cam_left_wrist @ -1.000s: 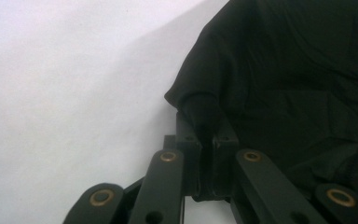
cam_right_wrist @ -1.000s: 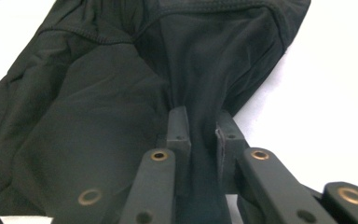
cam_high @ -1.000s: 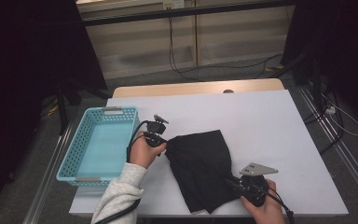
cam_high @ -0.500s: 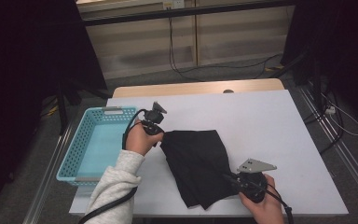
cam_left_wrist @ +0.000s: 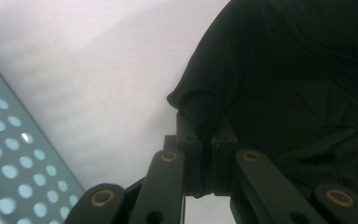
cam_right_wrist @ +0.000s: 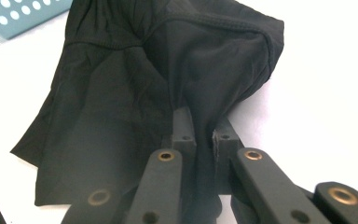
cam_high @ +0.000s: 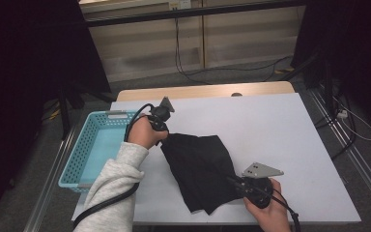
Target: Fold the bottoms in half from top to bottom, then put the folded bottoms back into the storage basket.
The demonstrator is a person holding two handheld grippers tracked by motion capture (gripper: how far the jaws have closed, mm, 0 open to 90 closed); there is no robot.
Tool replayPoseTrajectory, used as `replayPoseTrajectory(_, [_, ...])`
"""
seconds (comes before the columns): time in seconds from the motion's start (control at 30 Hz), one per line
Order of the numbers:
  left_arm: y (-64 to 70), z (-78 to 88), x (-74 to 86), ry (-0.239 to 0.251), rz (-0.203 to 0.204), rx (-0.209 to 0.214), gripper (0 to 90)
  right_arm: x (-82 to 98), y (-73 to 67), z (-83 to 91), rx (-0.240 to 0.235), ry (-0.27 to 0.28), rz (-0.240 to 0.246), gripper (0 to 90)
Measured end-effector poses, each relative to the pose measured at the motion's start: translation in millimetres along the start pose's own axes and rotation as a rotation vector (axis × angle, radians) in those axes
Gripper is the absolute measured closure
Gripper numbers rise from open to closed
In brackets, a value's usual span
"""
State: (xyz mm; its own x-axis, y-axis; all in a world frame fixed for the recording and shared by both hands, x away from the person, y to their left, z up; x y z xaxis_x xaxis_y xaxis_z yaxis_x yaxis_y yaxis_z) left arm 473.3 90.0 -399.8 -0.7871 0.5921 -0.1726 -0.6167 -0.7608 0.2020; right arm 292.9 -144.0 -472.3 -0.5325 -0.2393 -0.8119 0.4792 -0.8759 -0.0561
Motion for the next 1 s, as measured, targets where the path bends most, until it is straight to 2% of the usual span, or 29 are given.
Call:
replayPoseTrajectory(0.17, [-1.0,6.1,-0.4,0.001,-0.001,0.005,85.6,-2.2,-1.7,-0.7,-0.002,0.007,0.002,83.9])
replayPoseTrajectory(0.47, [-2.5,35.5,-1.2,0.006,0.001,-0.019,85.7,-14.5,-10.6,-1.6,-0.02,0.042,0.009,84.0])
replayPoseTrajectory(0.67, [-4.1,48.9,-1.2,0.009,0.0,-0.028,85.7,-22.3,-14.1,-2.6,-0.03,0.065,0.004,84.0])
replayPoseTrajectory(1.0, [-7.3,62.0,-0.9,0.004,0.004,-0.04,85.7,-29.3,-18.7,-4.3,-0.045,0.084,0.004,84.0])
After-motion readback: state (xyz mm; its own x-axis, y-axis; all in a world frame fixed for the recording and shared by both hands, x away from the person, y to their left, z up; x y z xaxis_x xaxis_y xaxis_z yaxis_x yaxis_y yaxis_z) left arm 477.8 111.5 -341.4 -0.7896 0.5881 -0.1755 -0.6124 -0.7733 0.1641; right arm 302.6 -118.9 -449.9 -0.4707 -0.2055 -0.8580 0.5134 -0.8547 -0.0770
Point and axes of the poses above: each handheld gripper's, and its own axes: z roughly backward along the jaws, x roughly out of its underside, y roughly to its right, the point moved 5 cm from there along -z, roughly forward along the jaws, and after that the axes turned 5 degrees about x, right-handed, at the moved point
